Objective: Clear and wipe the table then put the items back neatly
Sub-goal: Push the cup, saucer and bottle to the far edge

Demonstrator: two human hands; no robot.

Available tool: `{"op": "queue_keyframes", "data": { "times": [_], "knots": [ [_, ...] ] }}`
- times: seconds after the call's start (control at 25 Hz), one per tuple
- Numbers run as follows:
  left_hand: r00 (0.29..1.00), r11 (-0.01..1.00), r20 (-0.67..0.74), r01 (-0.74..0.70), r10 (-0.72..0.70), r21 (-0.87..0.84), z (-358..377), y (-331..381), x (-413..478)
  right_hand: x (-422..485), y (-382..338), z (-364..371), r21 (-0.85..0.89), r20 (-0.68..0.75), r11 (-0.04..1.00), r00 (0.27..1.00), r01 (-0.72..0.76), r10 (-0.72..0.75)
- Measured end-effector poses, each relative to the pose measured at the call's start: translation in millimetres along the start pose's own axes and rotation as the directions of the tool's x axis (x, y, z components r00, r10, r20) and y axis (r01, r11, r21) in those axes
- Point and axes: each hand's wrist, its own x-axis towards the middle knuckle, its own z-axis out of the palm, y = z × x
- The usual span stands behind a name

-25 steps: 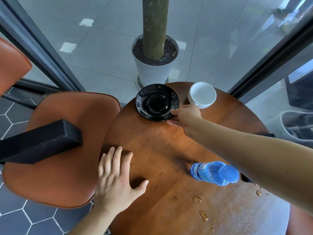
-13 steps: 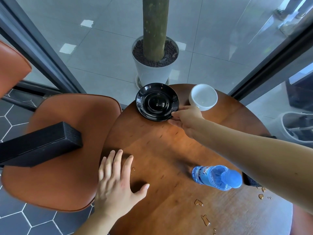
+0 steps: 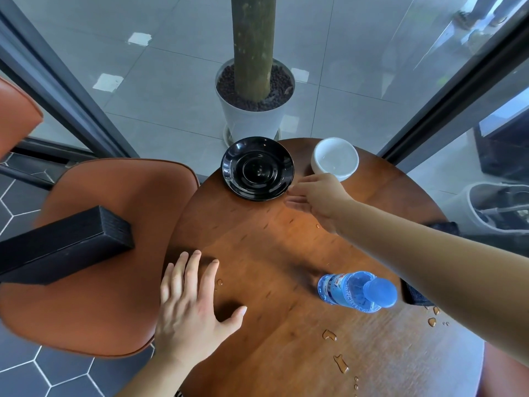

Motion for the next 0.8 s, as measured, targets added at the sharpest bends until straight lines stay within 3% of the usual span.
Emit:
{"op": "queue_keyframes", "data": {
  "times": [0.28,0.48,0.72,0.8],
  "knots": [
    [1.000,1.000,-0.006,-0.003,0.003,0.002,-0.4,-0.2,1.0,-53.4,16.0,-74.3,-0.244,0.122,0.929,0.959,0.278,-0.255],
    [1.000,1.000,0.007,0.005,-0.005,-0.002,-0.4,0.7,0.9,-81.4,75.8,-119.3,-0.548,0.212,0.747,0.927,0.376,-0.311],
    [1.000,1.000,0.009,0.008,-0.009,0.007,-1.3,0.6,0.7,-119.2,117.0,-131.5,-0.435,0.335,0.834,0.921,0.339,-0.199],
    [1.000,1.000,0.004,0.006,-0.006,0.014,-1.4,0.4,0.4,-125.5,128.6,-119.7,-0.362,0.326,0.863,0.915,0.352,-0.237]
  ]
}}
